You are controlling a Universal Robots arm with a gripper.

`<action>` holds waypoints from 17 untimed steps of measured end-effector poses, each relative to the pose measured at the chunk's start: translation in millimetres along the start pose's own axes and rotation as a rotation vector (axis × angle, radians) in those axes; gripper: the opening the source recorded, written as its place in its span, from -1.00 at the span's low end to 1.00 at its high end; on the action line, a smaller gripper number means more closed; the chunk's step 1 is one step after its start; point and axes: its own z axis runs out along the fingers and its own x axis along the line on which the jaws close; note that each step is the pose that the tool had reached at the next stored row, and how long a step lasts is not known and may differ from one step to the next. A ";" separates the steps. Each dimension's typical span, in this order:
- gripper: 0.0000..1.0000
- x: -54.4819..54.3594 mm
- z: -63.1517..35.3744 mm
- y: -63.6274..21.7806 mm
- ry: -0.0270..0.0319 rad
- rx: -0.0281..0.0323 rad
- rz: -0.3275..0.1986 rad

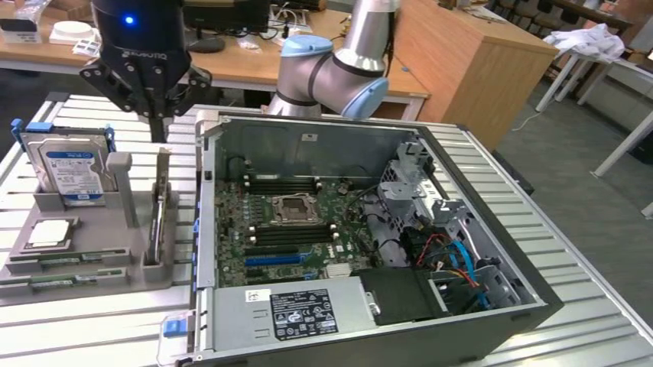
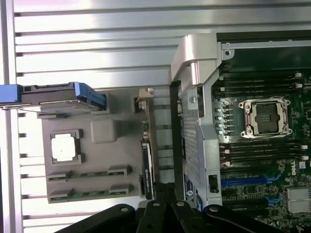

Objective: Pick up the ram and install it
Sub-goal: 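Reach for the ram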

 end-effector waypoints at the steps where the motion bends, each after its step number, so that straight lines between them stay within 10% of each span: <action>1: -0.79 1.8 0.1 -0.1 0.0000 0.0000 0.000; 17: -0.79 41.8 1.6 -3.2 0.0000 0.0000 0.000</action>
